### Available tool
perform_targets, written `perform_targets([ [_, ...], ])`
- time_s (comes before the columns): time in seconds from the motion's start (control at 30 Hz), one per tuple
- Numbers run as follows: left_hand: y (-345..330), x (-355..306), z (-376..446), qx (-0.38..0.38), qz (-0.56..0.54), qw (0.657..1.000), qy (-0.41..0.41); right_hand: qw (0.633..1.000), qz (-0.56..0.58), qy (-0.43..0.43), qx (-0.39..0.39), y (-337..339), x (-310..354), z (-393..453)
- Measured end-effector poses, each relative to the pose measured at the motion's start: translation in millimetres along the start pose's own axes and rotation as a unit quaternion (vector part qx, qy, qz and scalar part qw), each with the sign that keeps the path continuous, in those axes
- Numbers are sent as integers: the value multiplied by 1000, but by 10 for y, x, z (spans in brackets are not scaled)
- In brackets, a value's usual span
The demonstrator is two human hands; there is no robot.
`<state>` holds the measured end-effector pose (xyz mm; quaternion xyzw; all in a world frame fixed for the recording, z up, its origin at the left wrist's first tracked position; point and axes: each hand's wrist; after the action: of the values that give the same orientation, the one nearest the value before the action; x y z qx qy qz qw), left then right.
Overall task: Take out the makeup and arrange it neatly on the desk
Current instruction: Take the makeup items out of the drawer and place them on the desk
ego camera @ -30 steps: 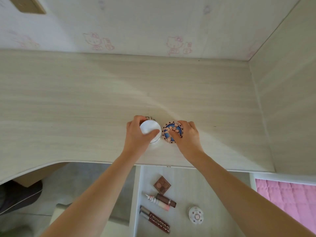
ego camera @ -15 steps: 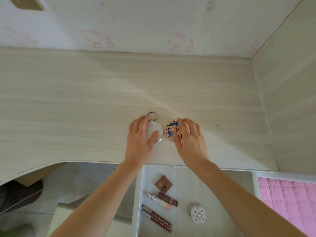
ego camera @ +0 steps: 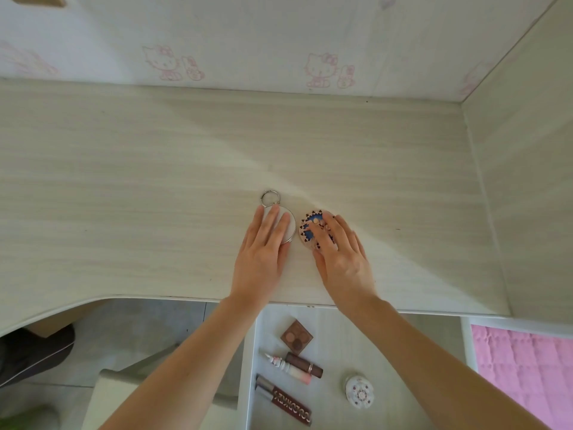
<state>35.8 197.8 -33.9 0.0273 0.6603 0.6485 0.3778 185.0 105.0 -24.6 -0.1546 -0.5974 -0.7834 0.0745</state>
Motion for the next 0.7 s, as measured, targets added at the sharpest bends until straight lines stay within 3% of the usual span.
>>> perform_targets([
  [0.7,-18,160,1029,0,-23,1000,19,998,-38,-16,38,-88,-283,984],
])
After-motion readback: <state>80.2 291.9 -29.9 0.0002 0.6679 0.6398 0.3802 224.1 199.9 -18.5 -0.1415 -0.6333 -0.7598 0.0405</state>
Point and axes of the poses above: each hand's wrist, its own z-axis towards the middle knuckle, its own y-axis out of the back of the hand, x = y × z, and after that the axes turned 9 degrees about y, right-handed
